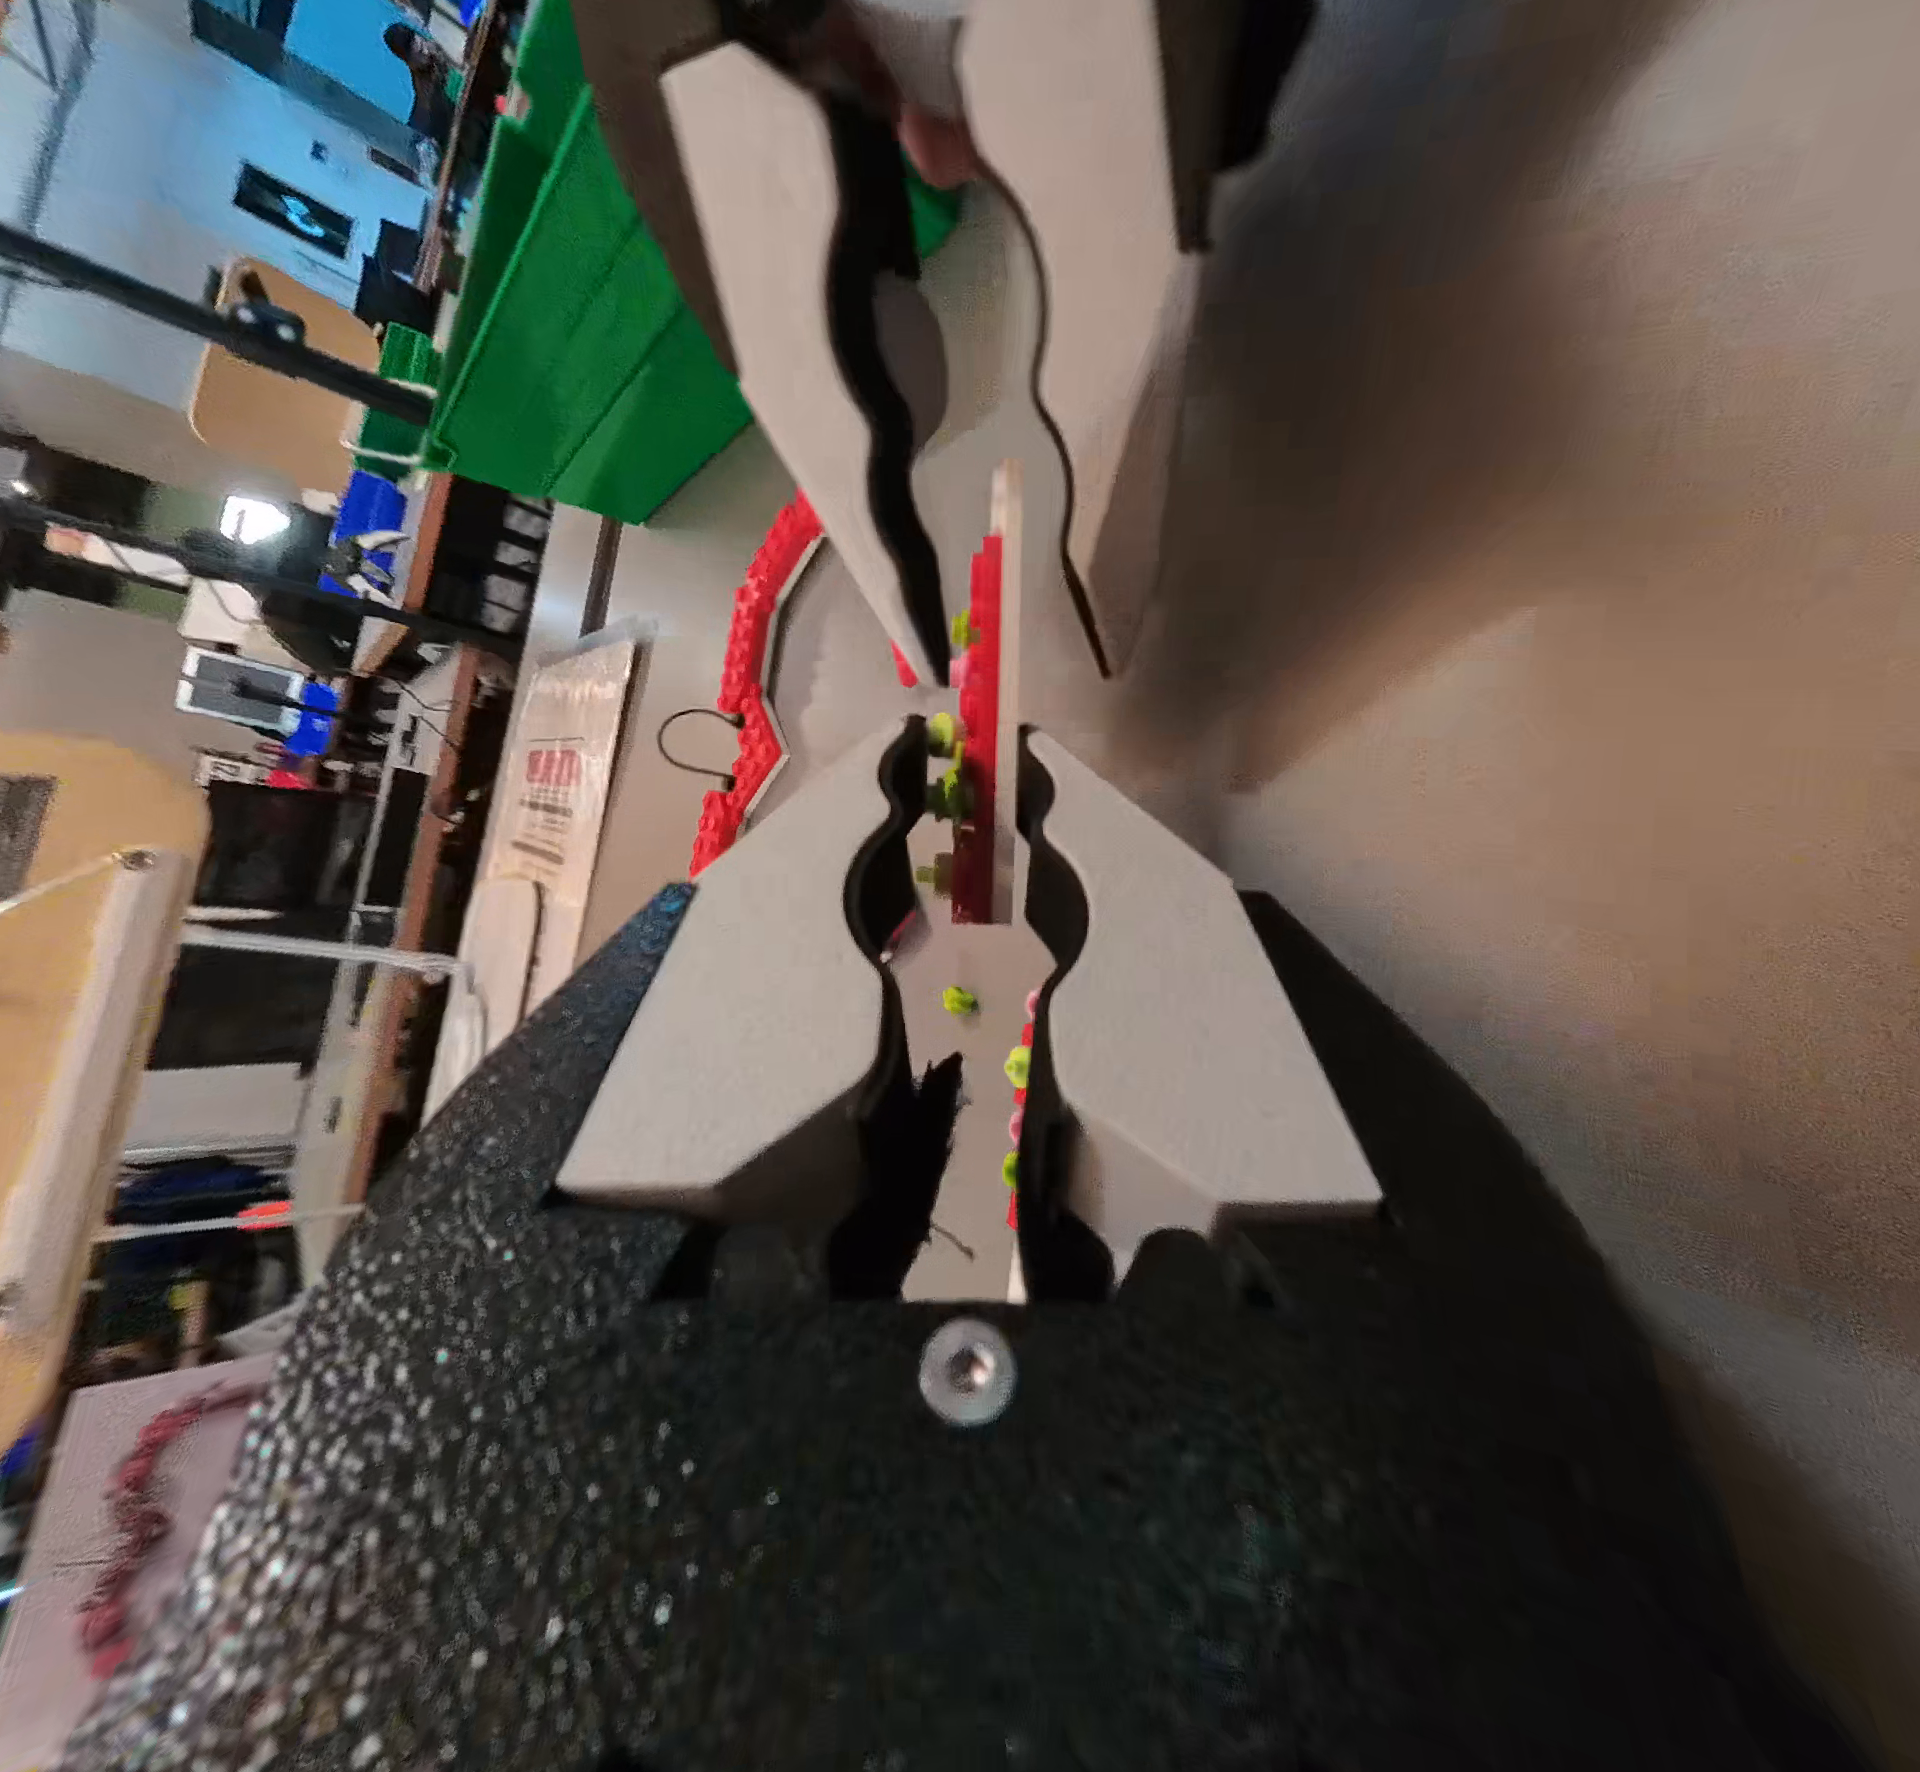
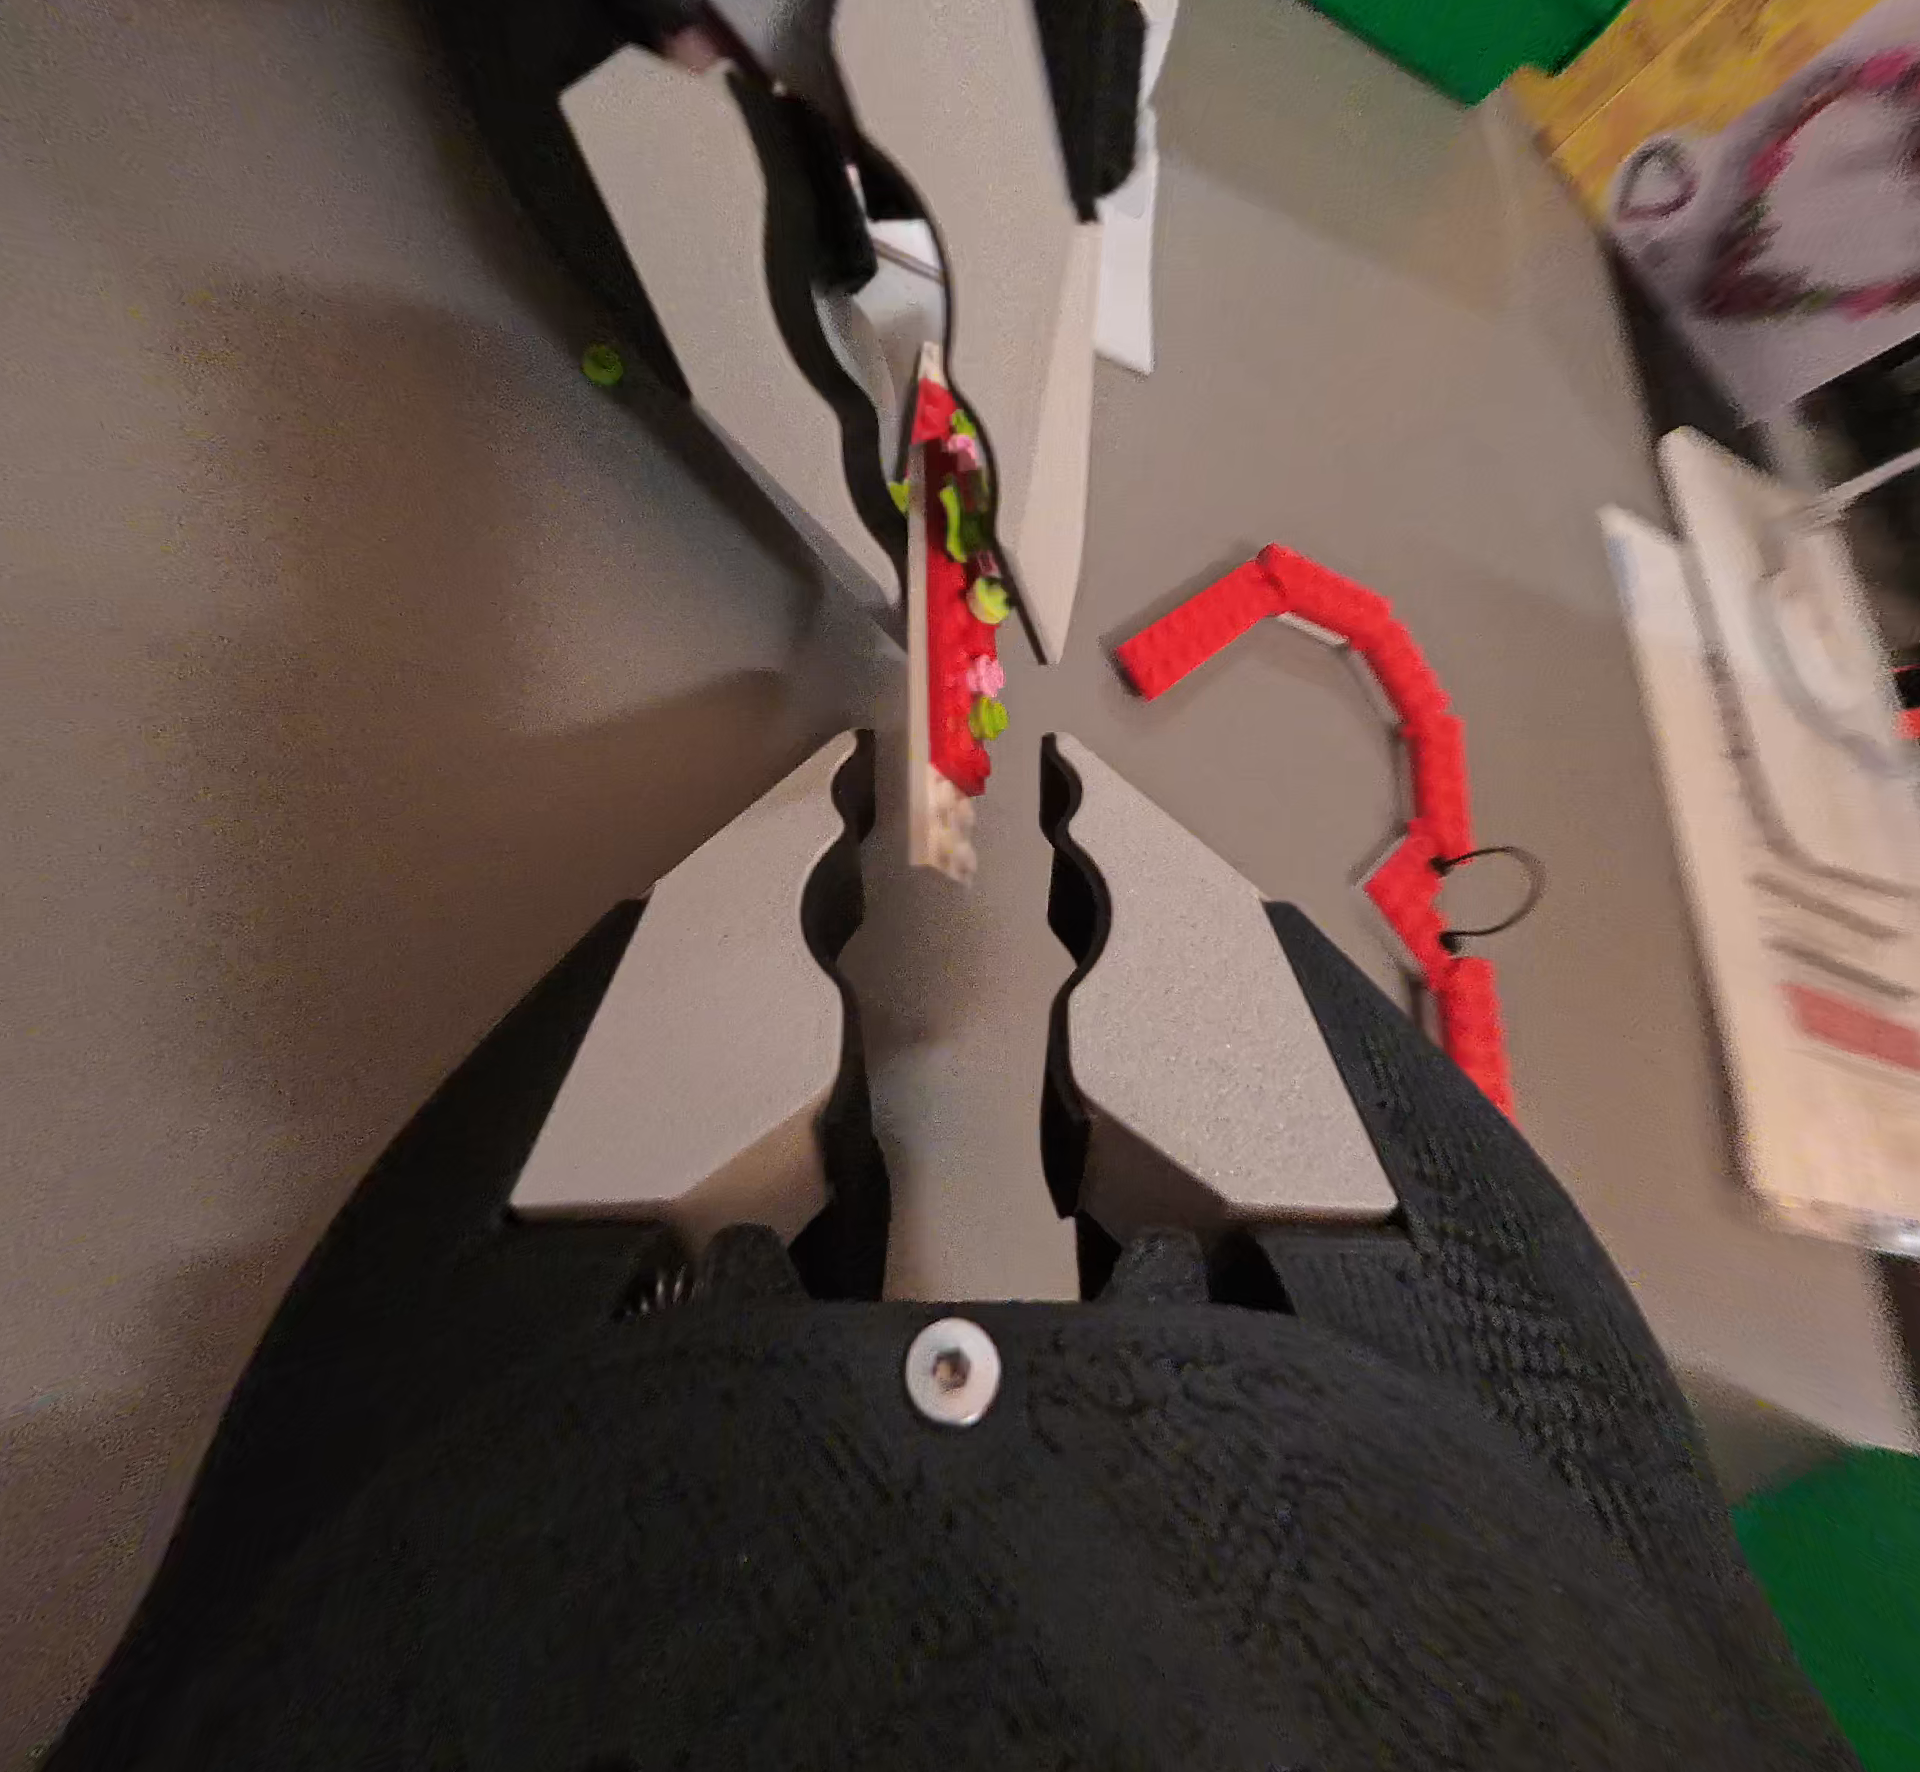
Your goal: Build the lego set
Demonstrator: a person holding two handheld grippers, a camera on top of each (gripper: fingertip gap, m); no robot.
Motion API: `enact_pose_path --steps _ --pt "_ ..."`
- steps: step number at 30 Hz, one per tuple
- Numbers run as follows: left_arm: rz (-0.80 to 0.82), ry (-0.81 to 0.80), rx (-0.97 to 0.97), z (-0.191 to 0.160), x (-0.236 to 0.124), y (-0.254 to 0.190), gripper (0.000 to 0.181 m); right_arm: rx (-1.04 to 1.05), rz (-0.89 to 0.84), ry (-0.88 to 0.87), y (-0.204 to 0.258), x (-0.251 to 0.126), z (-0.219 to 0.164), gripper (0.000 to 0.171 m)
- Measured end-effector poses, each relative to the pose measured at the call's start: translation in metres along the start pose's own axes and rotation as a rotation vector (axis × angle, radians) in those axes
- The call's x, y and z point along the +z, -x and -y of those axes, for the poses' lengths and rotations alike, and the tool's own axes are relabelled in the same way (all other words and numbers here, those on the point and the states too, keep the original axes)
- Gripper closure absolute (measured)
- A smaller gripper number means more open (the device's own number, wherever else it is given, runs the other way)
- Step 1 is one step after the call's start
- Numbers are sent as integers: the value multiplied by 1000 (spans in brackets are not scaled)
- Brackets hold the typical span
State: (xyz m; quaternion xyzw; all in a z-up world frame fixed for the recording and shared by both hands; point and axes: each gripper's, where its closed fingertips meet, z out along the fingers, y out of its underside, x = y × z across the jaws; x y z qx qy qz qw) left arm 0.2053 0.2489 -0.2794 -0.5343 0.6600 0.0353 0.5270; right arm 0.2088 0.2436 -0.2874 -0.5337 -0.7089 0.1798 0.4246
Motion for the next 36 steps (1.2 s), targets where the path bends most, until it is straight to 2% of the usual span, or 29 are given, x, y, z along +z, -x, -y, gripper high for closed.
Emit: enact_pose_path --steps 1,6,8,10,18,25,36 --pt "-2 -6 -28 0 -1 3 168 -51 -34 5 -2 0 2 143" --pt "-21 -28 -95 0 -3 8 168 -231 -161 8 -8 -2 12 150" --pt "-37 -38 -107 1 -4 7 167 -281 -201 10 -11 -3 16 161" --pt "-42 -43 -115 2 -4 7 167 -308 -212 19 -10 -4 17 161" --pt "-119 -23 -122 -1 -2 -2 164 -346 -199 39 -5 0 17 161" --pt "-123 19 -115 -8 2 -4 167 -325 -176 15 -1 1 21 161" --pt "-6 -41 -38 -1 -4 6 170 -256 -164 -40 -3 -5 27 161"
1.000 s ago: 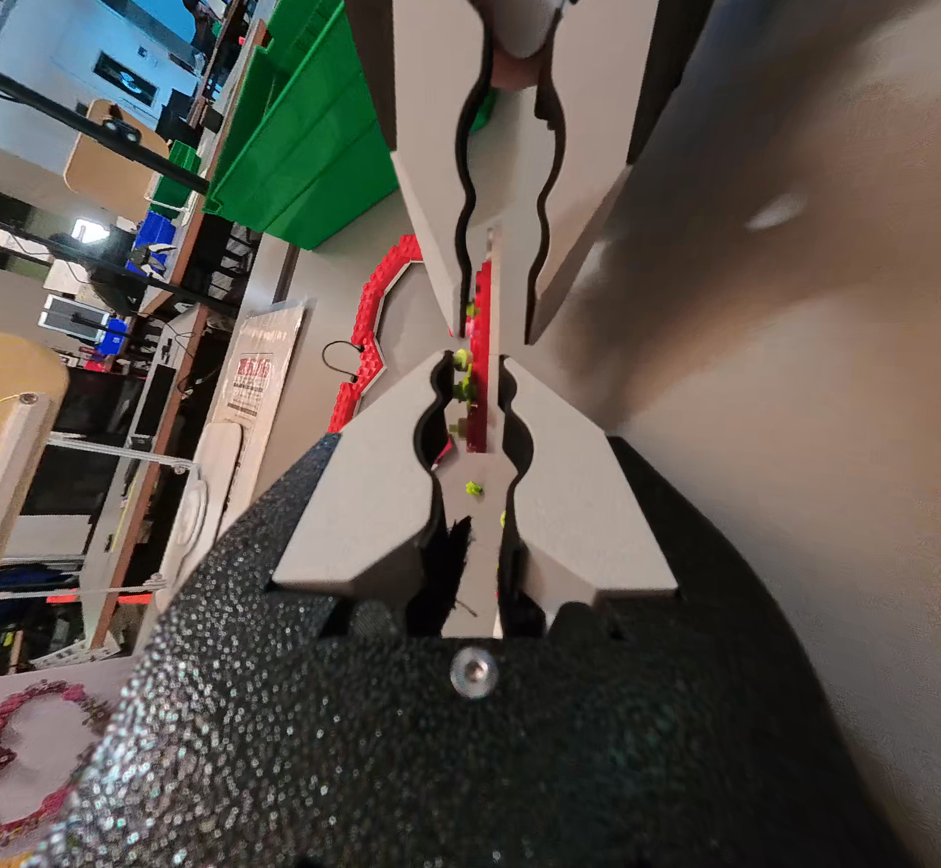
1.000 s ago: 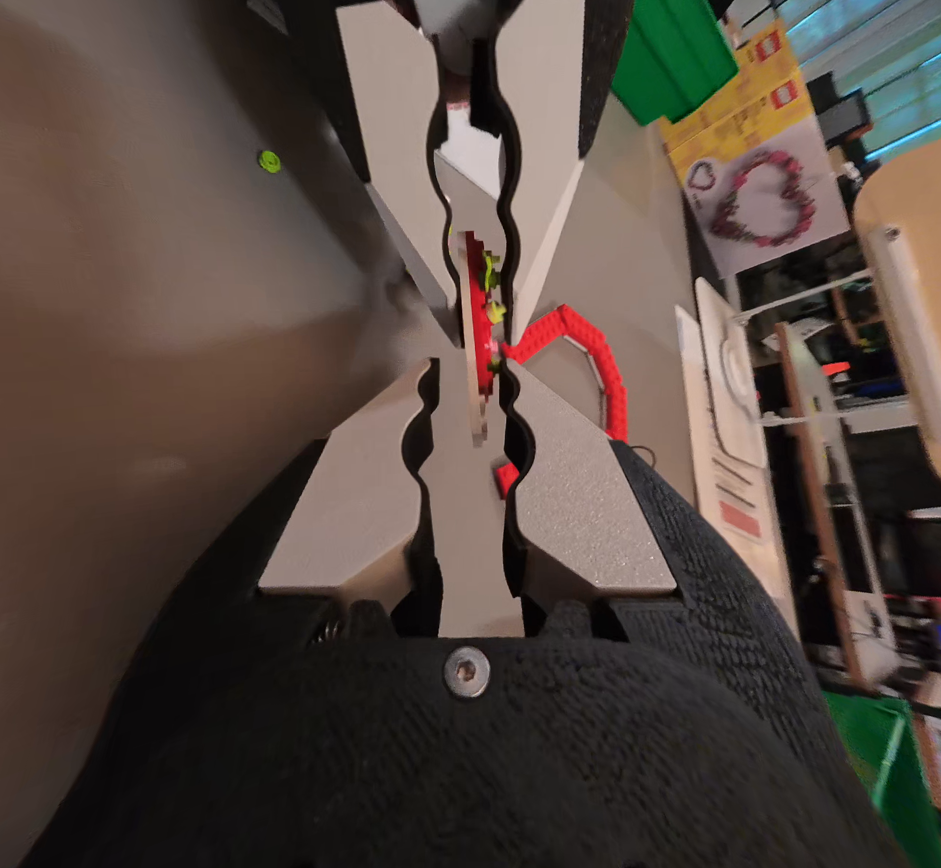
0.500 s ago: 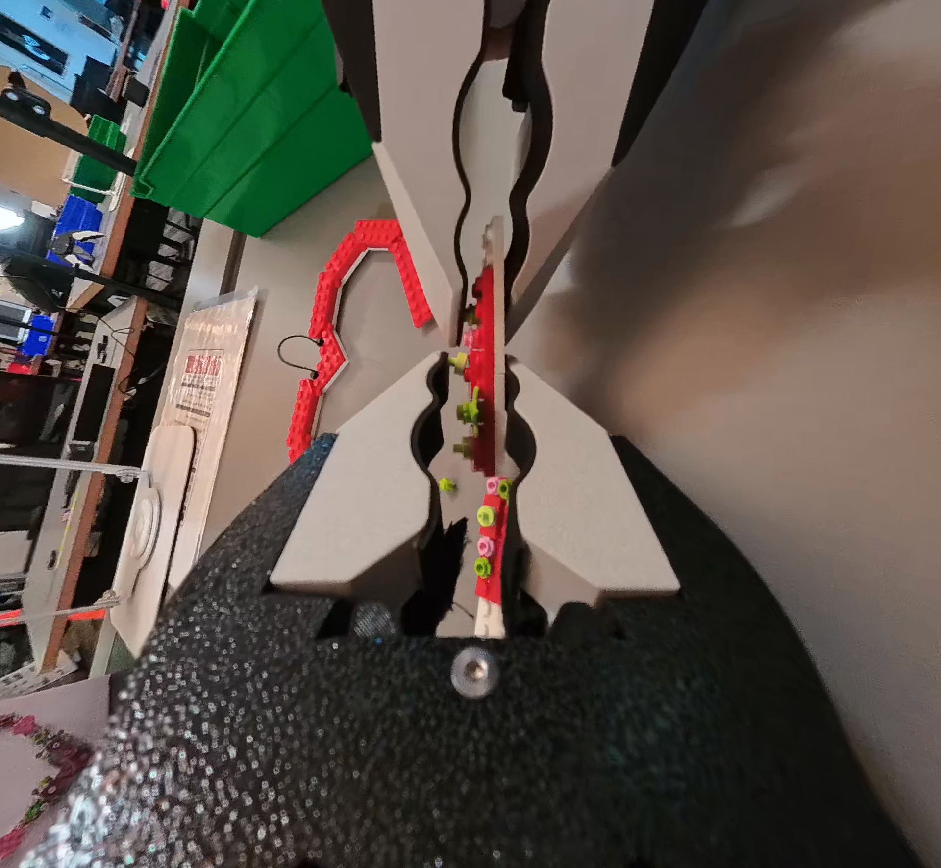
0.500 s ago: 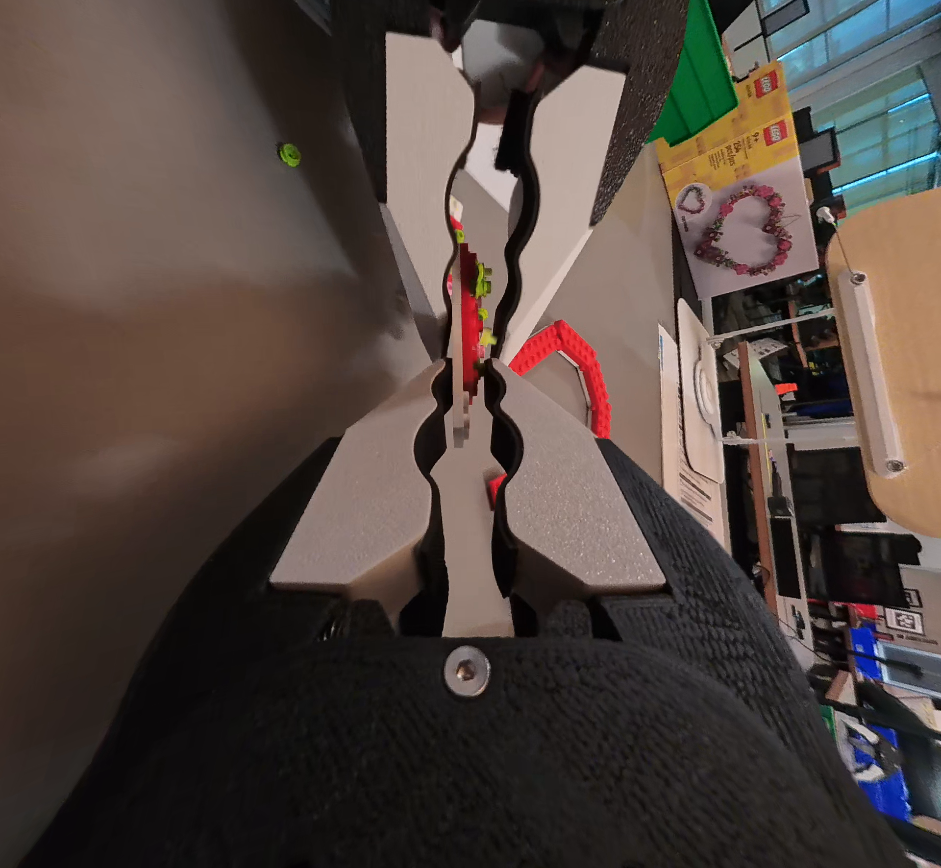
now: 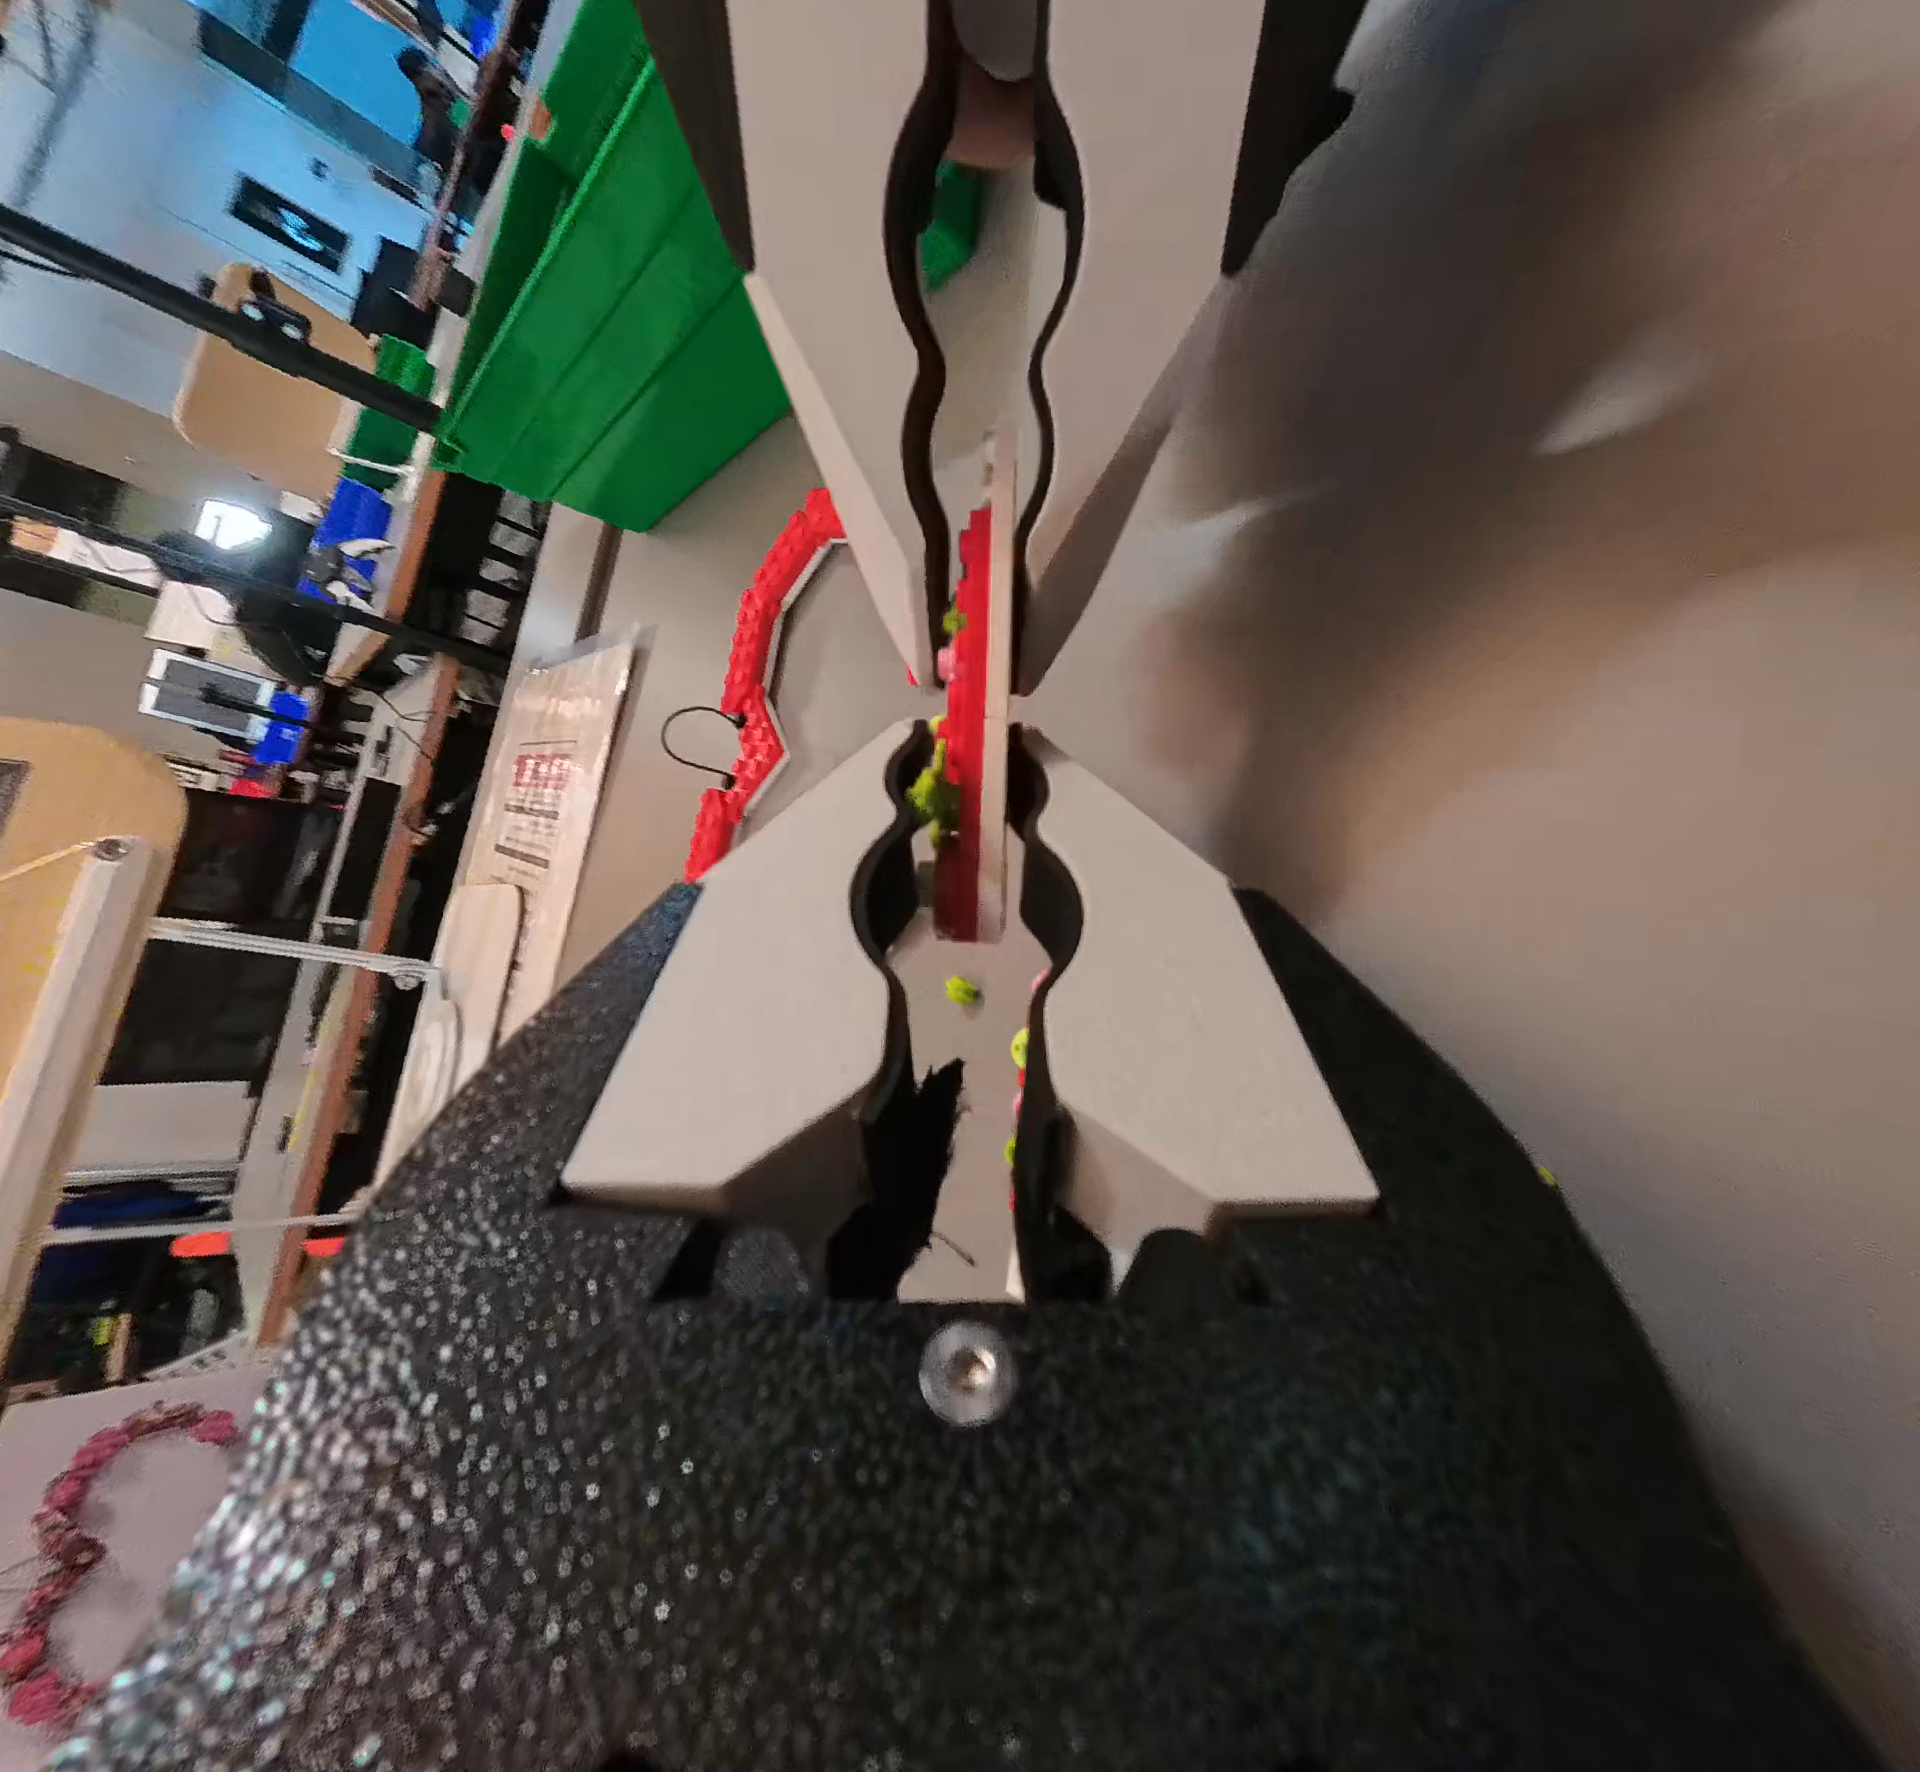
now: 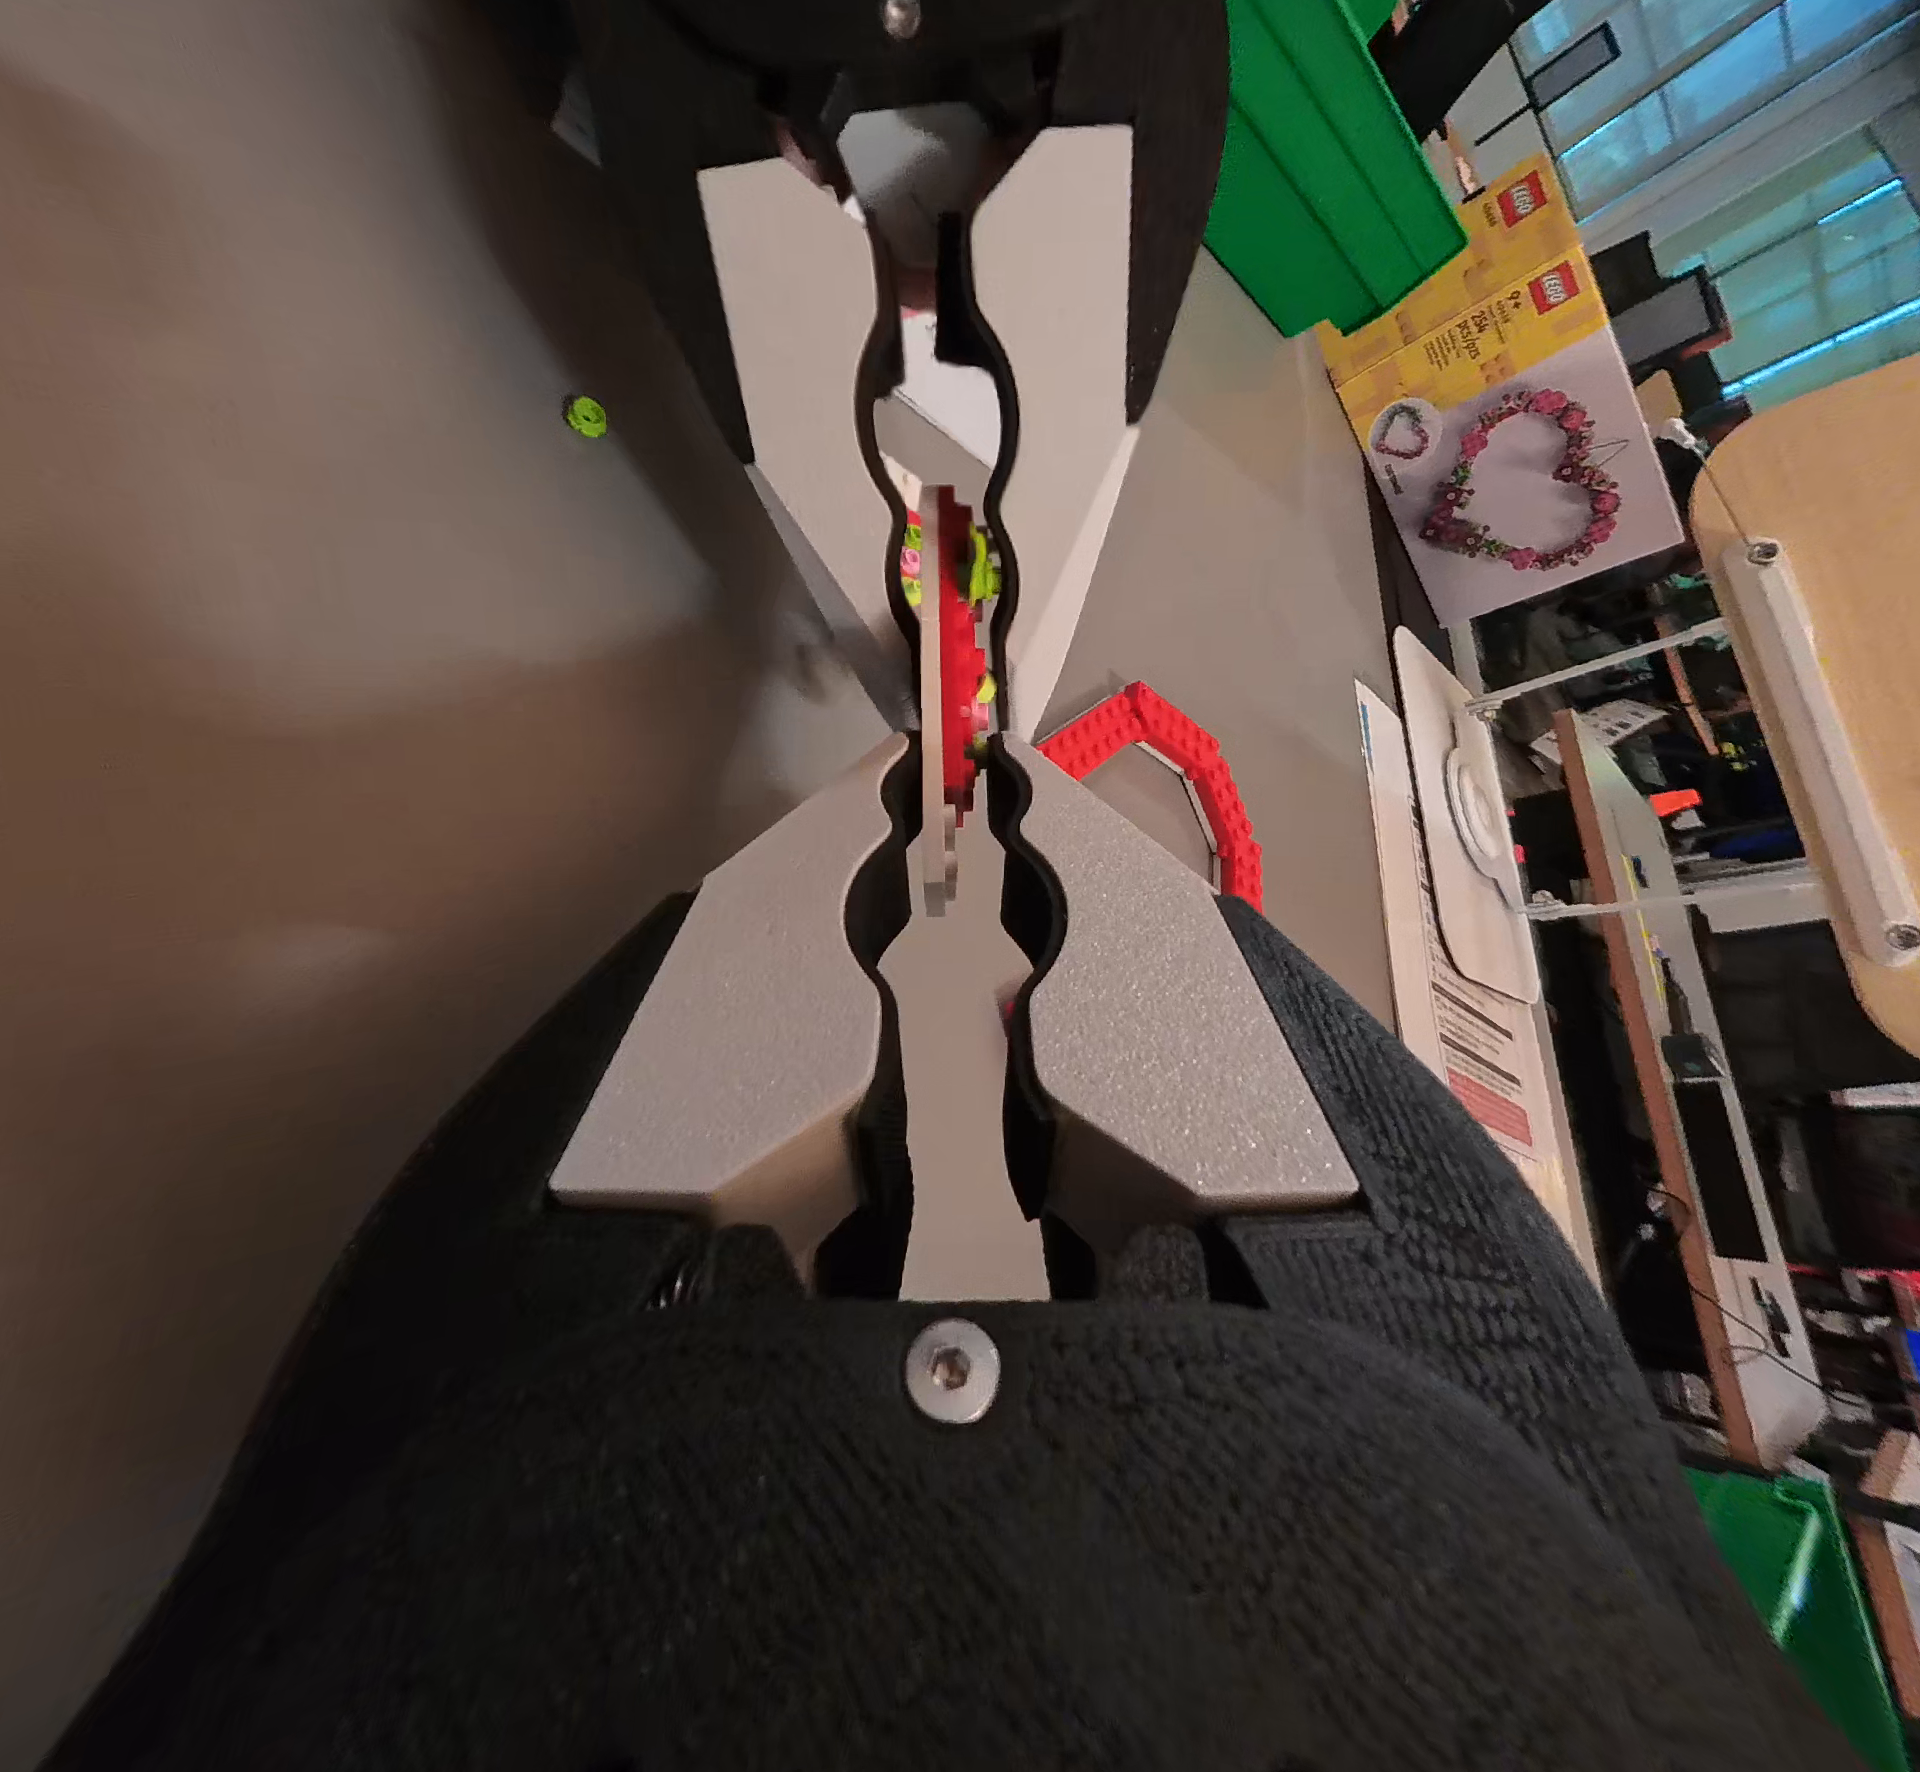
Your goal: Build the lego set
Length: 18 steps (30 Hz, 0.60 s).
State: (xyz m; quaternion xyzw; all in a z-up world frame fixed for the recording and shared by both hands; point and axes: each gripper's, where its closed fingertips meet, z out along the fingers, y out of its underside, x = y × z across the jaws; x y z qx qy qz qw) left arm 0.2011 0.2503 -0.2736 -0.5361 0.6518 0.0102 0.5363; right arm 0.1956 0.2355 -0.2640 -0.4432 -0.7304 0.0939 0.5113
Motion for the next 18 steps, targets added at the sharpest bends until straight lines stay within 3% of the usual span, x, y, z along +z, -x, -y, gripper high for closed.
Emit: enact_pose_path --steps 12,16,18 --pt "-69 -3 -64 -2 4 -10 172 -17 32 39 6 3 -7 161" --pt "-159 -16 -210 0 -3 -16 143 -31 54 64 9 2 -15 161" --pt "-183 -56 -303 3 -13 -8 140 -40 45 75 7 1 -19 161"
